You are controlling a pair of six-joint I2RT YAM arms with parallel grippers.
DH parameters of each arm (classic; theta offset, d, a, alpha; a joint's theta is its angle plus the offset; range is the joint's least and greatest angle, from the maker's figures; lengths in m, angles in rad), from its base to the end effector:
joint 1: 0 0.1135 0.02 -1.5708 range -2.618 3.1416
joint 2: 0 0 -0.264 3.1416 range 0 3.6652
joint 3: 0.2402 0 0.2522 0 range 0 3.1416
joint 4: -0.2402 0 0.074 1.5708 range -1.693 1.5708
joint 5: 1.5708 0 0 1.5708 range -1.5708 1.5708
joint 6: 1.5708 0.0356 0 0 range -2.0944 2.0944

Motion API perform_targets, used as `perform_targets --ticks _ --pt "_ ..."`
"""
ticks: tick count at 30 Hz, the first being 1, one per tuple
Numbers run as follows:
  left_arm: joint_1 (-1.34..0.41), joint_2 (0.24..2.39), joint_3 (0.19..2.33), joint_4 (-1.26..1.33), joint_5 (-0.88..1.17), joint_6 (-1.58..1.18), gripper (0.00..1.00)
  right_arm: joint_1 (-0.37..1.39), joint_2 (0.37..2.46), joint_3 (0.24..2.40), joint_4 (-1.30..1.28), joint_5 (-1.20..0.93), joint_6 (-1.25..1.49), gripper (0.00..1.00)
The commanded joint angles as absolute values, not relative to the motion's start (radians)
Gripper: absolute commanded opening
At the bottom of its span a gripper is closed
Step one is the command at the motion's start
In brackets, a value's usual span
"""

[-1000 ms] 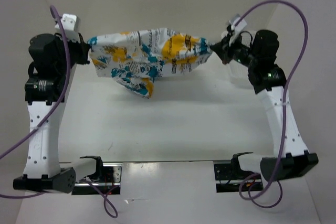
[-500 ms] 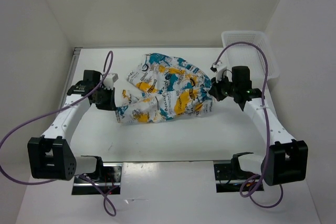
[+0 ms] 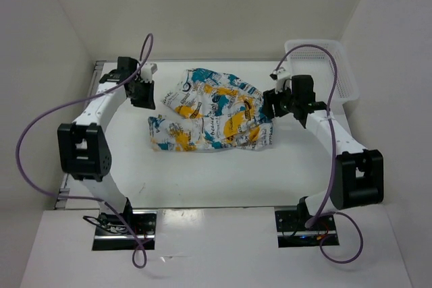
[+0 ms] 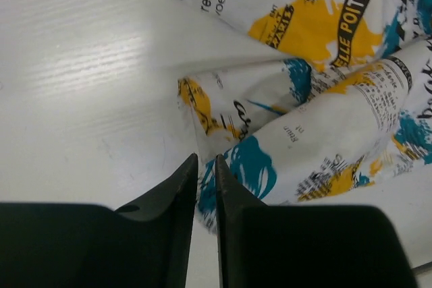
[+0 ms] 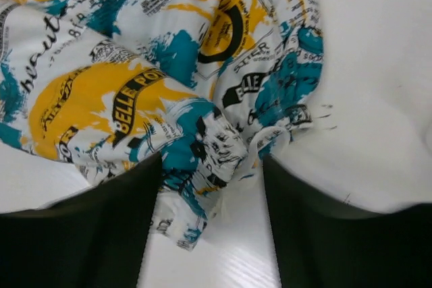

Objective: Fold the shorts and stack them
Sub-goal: Fold the shorts

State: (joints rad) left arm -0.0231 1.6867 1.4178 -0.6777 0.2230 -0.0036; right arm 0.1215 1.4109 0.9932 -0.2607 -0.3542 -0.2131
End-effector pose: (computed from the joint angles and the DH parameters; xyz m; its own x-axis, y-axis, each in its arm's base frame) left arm 0.3659 -0.0163 0.2803 -0.8118 0.0153 -0.5838 0.1488 0.9721 -0.1816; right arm 0.3060 0.0498 0.2622 -0.5281 -0.2643 -0.8070 -0.5048 0.8619 0.0481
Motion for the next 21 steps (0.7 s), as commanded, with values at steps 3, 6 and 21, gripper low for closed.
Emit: perform_targets --ticks 3,6,21 --pt "0.001 1.818 1.496 -0.781 0.346 0.000 0.28 0.118 1.457 1.135 -0.214 -0.330 -0.201 0.90" --pt "0.011 1.714 1.399 -0.721 0.382 0.000 0.37 0.118 1.457 1.193 -0.349 -0.414 -0.247 0.91" --pt "0.060 1.666 1.129 -0.761 0.488 0.000 0.53 0.109 1.549 1.103 -0.620 -0.469 -0.384 0.65"
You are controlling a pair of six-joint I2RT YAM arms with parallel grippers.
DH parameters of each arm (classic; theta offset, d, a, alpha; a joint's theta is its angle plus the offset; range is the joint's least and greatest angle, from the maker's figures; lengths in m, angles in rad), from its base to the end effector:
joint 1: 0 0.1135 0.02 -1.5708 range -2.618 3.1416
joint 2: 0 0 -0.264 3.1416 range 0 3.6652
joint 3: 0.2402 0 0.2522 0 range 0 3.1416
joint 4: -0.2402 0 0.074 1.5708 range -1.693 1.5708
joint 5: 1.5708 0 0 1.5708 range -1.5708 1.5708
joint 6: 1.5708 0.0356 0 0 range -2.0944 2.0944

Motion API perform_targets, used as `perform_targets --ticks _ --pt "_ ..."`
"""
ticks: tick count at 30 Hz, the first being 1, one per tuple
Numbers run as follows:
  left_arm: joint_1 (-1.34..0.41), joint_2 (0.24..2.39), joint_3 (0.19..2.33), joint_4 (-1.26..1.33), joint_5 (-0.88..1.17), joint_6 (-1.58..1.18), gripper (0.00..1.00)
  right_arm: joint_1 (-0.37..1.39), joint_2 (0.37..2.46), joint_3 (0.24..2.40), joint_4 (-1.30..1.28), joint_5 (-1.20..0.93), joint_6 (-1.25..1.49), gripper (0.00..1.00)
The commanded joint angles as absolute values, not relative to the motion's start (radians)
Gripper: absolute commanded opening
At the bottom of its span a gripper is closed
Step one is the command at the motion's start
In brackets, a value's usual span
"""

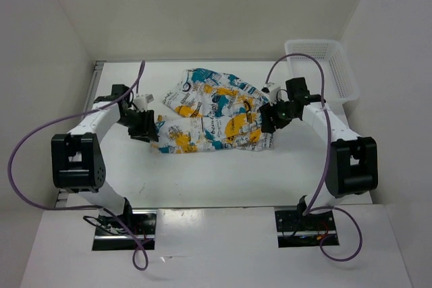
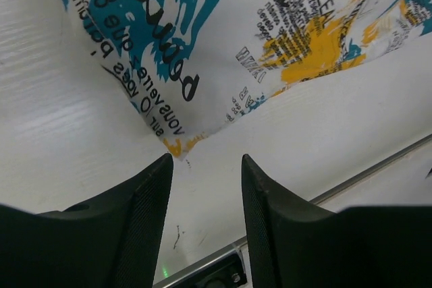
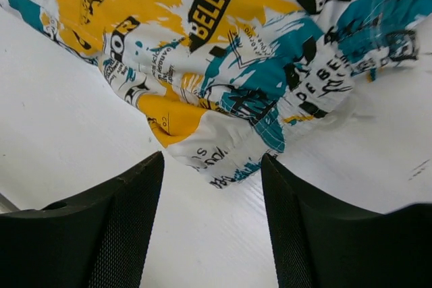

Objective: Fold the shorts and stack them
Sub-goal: Fold the shorts

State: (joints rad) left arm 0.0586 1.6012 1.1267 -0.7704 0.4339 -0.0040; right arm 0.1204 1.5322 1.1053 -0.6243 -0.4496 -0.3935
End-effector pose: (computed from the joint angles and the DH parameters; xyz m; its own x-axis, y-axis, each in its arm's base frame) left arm 0.3077 0.0031 0.2181 -0.9461 -0.0591 -0.3186 0.0775 0.9134 -0.3996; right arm 0.3062 0.0526 0.2384 -0.6723 -0.4292 -0.6032 -0.6282 0.7619 0.1580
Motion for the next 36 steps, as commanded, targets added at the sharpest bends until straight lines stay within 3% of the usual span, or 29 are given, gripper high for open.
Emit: perform_targets --ticks 1,7,25,30,33,36 --pt "0.060 1.677 1.138 -0.761 0.488 0.000 0.53 0.094 1.549 1.103 -0.611 -0.469 -0.371 0.65" --pt "0.032 1.736 1.149 -0.782 0.482 0.000 0.55 -0.011 1.584 1.092 -0.574 -0.529 -0.318 0.65" --pt "0.063 1.778 1.178 -0.862 0.446 0.000 0.57 -0.011 1.723 1.077 -0.448 -0.670 -0.239 0.62" --pt "0.043 1.812 1.198 -0.862 0.477 0.000 0.57 -0.002 1.733 1.100 -0.439 -0.670 -0.249 0.46" --pt "0.043 1.839 1.207 -0.873 0.477 0.000 0.52 -0.002 1.733 1.111 -0.430 -0.670 -0.249 0.33" --pt "0.043 1.882 1.230 -0.873 0.506 0.000 0.33 -0.002 1.733 1.111 -0.430 -0.670 -0.271 0.21"
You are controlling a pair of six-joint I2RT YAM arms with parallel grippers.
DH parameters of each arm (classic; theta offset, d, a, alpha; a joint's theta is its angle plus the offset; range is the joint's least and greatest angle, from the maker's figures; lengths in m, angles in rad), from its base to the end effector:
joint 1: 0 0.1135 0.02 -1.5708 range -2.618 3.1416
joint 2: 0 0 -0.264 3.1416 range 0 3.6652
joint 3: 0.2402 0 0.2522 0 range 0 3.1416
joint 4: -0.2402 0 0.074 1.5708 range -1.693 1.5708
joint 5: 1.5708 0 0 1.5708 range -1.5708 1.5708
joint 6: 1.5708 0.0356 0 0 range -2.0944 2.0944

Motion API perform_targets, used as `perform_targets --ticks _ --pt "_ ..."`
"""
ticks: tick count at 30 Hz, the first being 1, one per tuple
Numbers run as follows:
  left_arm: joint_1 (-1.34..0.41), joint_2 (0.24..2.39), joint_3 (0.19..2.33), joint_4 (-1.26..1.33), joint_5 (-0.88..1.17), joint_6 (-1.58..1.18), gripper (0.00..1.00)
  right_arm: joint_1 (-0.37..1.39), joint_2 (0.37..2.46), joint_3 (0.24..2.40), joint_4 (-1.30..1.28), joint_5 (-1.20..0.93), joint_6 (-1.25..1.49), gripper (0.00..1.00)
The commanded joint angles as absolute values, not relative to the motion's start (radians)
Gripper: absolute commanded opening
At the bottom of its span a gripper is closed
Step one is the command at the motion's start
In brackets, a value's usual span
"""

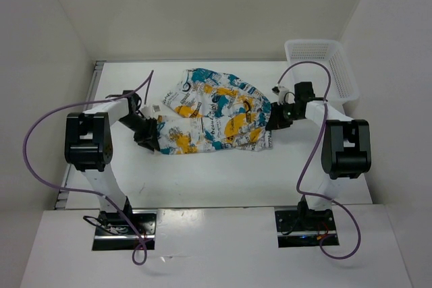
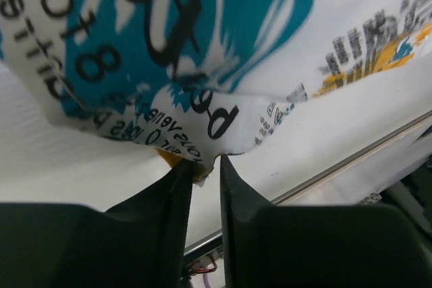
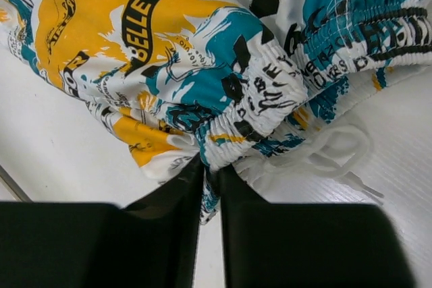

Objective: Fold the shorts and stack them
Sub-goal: Fold the shorts

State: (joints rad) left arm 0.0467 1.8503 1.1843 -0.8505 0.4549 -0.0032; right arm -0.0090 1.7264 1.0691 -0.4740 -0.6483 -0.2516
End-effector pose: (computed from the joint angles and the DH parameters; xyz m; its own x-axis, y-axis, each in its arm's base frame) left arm 0.3286 -0.0003 0.1573 -0.9974 -0.0495 -0.0529 -0.0213 0.8983 -0.4389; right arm 0.3352 0.0185 0.1795 -0.8143 -0.1911 -0.5481 -0.4671 0.7763 0.4233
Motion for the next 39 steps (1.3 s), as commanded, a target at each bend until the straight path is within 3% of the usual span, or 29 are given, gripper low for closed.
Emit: perform_targets --ticks 1,2,4,7,10,17,20,25,31,35,39 --pt "0.043 1.905 1.239 -0.882 0.517 0.000 0.28 0.008 1.733 1.111 -0.442 -0.670 -0.272 0.15" --pt "0.043 1.914 1.249 -0.891 0.526 0.000 0.18 0.008 1.733 1.111 -0.442 -0.670 -0.284 0.13" --pt "0.043 1.925 1.258 -0.902 0.561 0.000 0.12 0.008 1.724 1.121 -0.442 -0.670 -0.284 0.06" --pt "0.061 1.916 1.298 -0.929 0.583 0.000 0.07 0.008 1.724 1.186 -0.456 -0.730 -0.314 0.01" --pt "0.095 1.891 1.467 -0.966 0.549 0.000 0.07 0.008 1.744 1.336 -0.456 -0.791 -0.281 0.00" --pt "0.173 1.905 2.257 -1.063 0.486 0.000 0.04 0.017 1.891 2.009 -0.433 -0.848 -0.193 0.00" --pt "0.196 1.847 2.393 -1.092 0.495 0.000 0.04 0.043 1.812 2.042 -0.458 -0.879 -0.236 0.00" --pt "0.206 1.624 2.177 -1.092 0.474 0.000 0.04 0.043 1.632 1.796 -0.586 -0.900 -0.380 0.00" --pt "0.206 1.378 1.609 -1.101 0.385 0.000 0.04 0.072 1.382 1.347 -0.744 -0.793 -0.665 0.00" --pt "0.206 1.287 1.343 -1.114 0.305 0.000 0.04 0.103 1.272 1.083 -0.859 -0.655 -0.880 0.00" --pt "0.206 1.227 1.241 -1.123 0.262 0.000 0.04 0.144 1.188 0.921 -0.948 -0.534 -1.022 0.00"
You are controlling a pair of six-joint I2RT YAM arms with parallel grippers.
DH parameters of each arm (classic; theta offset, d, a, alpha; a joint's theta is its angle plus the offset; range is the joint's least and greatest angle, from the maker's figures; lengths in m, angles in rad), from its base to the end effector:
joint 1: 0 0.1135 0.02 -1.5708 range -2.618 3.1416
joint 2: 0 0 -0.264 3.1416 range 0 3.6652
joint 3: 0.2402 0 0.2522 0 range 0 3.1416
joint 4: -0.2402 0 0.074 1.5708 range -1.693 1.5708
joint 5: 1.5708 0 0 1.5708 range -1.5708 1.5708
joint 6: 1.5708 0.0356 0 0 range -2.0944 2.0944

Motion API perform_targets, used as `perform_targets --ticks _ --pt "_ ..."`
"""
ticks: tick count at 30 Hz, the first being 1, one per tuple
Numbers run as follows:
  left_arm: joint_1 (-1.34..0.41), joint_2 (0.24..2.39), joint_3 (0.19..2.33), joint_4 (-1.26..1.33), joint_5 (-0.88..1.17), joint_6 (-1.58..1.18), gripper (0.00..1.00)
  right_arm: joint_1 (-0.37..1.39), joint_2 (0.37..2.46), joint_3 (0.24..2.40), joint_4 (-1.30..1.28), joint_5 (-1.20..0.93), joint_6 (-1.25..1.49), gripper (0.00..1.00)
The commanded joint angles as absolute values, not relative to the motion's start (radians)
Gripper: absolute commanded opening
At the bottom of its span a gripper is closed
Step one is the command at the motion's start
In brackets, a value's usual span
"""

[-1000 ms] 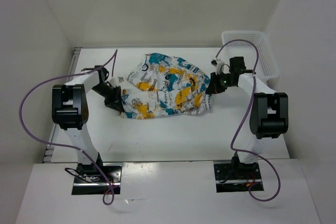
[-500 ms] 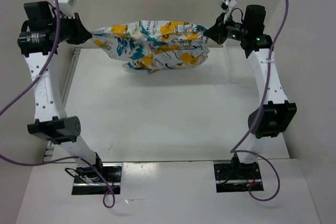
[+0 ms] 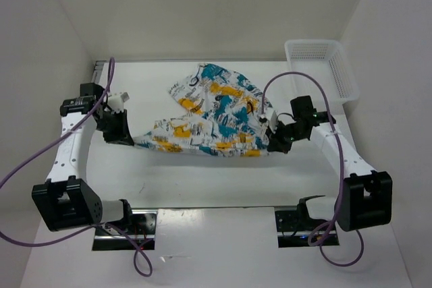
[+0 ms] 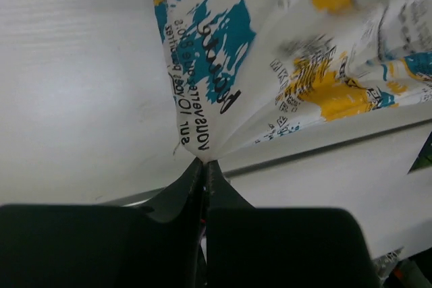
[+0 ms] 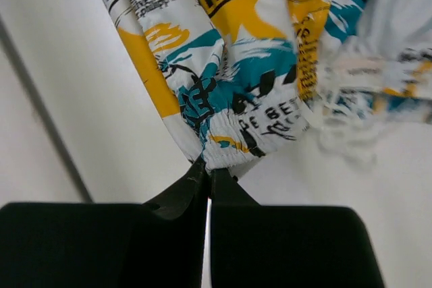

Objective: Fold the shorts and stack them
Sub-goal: Fold the shorts

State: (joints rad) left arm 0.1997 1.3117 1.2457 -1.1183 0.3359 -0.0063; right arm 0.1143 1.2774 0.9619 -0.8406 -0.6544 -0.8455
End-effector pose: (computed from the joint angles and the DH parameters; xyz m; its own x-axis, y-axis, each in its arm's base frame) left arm 0.2388 0.0364 0.3127 -0.9074 -0.1897 -0.3750 -0.0712 0.9488 -0.3077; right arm 0.2323 0.0485 0.2537 -0.3531 -0.6381 -0.6841 -0.9021 0.4262 0.0680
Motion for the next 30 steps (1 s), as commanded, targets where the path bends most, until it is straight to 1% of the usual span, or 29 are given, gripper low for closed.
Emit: perform_targets --ticks 1,2,4,8,11,12,13,14,17,18,19,21,23,24,27,28,29,30 --pt "0.206 1.227 1.241 -1.143 0.262 0.000 0.04 0.153 1.187 0.911 -0.957 -0.534 -1.031 0.00" --pt "0.206 1.227 1.241 -1.156 0.276 0.000 0.04 0.153 1.174 0.911 -0.969 -0.534 -1.031 0.00" --pt "0.206 1.227 1.314 -1.221 0.307 0.000 0.04 0.153 1.173 0.923 -0.994 -0.564 -1.031 0.00" --pt "0.206 1.241 1.457 -1.292 0.389 0.000 0.04 0.153 1.173 1.028 -1.045 -0.636 -0.980 0.00" --pt "0.206 1.313 1.522 -1.179 0.420 0.000 0.04 0.153 1.173 1.063 -0.970 -0.709 -0.826 0.00" --pt "0.181 1.345 1.546 -1.075 0.420 0.000 0.04 0.153 1.173 1.074 -0.936 -0.725 -0.781 0.00" --pt "0.167 1.383 1.583 -1.033 0.420 0.000 0.04 0.153 1.173 1.083 -0.875 -0.753 -0.708 0.00" --pt "0.157 1.479 1.691 -0.975 0.439 0.000 0.04 0.153 1.189 1.083 -0.850 -0.765 -0.680 0.00" --pt "0.117 1.678 1.880 -0.901 0.449 0.000 0.04 0.051 1.255 1.109 -0.738 -0.825 -0.566 0.00" --pt "0.086 1.722 1.990 -0.891 0.436 0.000 0.04 -0.001 1.275 1.109 -0.706 -0.837 -0.537 0.00" --pt "0.065 1.812 2.043 -0.891 0.422 0.000 0.06 -0.021 1.316 1.109 -0.669 -0.848 -0.466 0.00" --pt "-0.003 1.902 2.182 -0.891 0.373 0.000 0.06 -0.067 1.347 1.088 -0.568 -0.861 -0.388 0.00" --pt "-0.043 2.026 2.264 -0.882 0.347 0.000 0.06 -0.087 1.397 1.088 -0.522 -0.874 -0.310 0.00" --pt "-0.075 2.105 2.354 -0.871 0.325 0.000 0.06 -0.106 1.425 1.088 -0.511 -0.874 -0.269 0.00" --pt "-0.107 2.235 2.544 -0.871 0.310 0.000 0.06 -0.120 1.445 1.088 -0.488 -0.835 -0.247 0.00" --pt "-0.123 2.317 2.615 -0.871 0.287 0.000 0.06 -0.120 1.457 1.078 -0.488 -0.815 -0.247 0.00" --pt "-0.132 2.353 2.738 -0.871 0.276 0.000 0.06 -0.120 1.457 1.078 -0.488 -0.815 -0.247 0.00" --pt "-0.146 2.403 2.779 -0.859 0.262 0.000 0.06 -0.120 1.466 1.078 -0.488 -0.801 -0.247 0.00"
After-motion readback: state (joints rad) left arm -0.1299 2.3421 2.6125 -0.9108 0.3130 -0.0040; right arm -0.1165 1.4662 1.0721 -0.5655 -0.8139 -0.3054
